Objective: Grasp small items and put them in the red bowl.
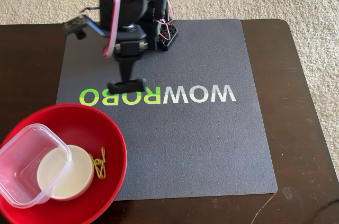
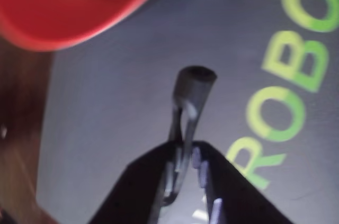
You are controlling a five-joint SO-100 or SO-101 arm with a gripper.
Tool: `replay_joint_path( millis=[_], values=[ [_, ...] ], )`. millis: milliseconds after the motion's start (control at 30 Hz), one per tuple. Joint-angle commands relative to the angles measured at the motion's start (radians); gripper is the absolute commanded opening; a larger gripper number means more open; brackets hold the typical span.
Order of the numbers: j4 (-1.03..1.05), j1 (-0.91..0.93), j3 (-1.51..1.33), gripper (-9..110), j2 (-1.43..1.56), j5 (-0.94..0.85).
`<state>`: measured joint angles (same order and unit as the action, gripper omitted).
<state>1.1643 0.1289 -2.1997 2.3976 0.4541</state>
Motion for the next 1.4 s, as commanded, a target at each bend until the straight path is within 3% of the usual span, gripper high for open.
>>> replay_joint_path(
  millis=[0,300,700,800,1100,1200,1300,1367],
  values=[
    [-0.069,-0.044,0.098,0,0.008,0.025],
    [-0.238,0.147,0.417,0,-0.301,0.051],
    [-0.408,0.201,0.41,1,-0.581,0.123],
    [-0.408,0.212,0.4,19,-0.617,0.123],
    [-0.307,0.152,0.405,22,-0.408,0.081],
    [-0.221,0.072,0.328,18,-0.229,0.044],
    [-0.245,0.026,0.12,0,-0.02,0.037],
    [-0.299,0.026,-0.037,0,0.08,0.011]
  ],
)
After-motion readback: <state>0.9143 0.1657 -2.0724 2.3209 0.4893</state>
